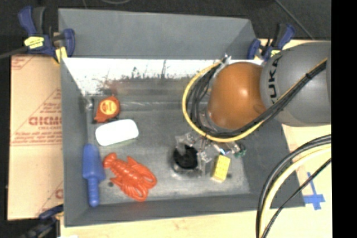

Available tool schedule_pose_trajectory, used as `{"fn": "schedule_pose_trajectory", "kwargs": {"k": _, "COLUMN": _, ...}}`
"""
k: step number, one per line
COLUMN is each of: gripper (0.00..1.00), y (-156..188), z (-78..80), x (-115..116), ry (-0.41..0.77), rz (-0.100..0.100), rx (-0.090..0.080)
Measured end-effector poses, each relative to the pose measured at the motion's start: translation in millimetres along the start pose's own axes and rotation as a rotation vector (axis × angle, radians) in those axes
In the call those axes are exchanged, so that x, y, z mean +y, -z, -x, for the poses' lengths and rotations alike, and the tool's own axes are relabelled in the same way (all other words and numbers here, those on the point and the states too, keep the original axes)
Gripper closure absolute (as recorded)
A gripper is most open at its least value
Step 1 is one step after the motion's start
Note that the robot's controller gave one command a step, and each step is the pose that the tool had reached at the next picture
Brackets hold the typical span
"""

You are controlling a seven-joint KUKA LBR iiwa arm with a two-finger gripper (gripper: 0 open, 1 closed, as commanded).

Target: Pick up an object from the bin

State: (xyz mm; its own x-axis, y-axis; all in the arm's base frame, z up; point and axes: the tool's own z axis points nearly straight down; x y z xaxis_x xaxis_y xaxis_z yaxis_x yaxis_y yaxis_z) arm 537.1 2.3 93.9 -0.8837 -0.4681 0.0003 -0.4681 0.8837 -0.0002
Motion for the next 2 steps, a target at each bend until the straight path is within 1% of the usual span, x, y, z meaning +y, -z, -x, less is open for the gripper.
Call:
{"fn": "schedule_pose_trajectory", "kwargs": {"k": 1, "gripper": 1.0, "y": -3, "z": -46.8, "x": -13, "ry": 0.126, "rz": -0.019, "rx": -0.059}}
{"fn": "schedule_pose_trajectory", "kwargs": {"k": 2, "gripper": 1.0, "y": -4, "z": -70.8, "x": -16, "ry": 0.098, "rz": -0.025, "rx": -0.051}}
